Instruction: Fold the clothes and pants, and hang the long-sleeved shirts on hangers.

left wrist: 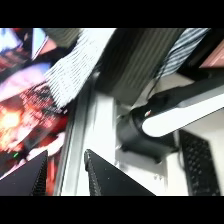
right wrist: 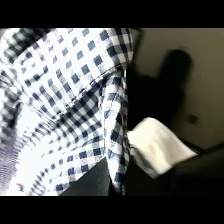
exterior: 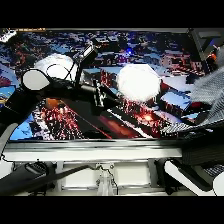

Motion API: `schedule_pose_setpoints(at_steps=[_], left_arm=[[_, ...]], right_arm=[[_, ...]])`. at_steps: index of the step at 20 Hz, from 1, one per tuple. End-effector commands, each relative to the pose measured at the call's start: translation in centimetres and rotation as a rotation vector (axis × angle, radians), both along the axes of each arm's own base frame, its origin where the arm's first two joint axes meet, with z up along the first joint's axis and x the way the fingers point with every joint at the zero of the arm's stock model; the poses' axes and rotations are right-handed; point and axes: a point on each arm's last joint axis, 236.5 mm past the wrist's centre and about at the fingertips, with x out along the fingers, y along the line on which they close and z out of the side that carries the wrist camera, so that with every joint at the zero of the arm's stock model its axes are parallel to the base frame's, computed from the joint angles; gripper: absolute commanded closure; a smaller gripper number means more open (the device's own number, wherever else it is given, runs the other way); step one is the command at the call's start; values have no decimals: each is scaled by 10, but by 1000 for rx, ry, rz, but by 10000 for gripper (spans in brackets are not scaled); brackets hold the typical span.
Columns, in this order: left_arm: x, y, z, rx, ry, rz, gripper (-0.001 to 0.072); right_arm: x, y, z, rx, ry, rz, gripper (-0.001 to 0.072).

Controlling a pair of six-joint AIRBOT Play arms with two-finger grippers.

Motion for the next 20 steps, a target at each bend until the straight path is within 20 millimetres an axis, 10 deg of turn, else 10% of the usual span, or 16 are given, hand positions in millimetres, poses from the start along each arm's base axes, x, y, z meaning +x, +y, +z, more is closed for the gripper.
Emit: schedule_pose_setpoints(at_steps=[1, 20], left_arm=[[5, 6, -13, 60, -28, 8, 473], [6, 9, -19, 90, 18, 35, 473]], right_arm=[[-30, -23, 10, -23, -52, -103, 692], [-182, -96, 1, 53, -375, -520, 691]])
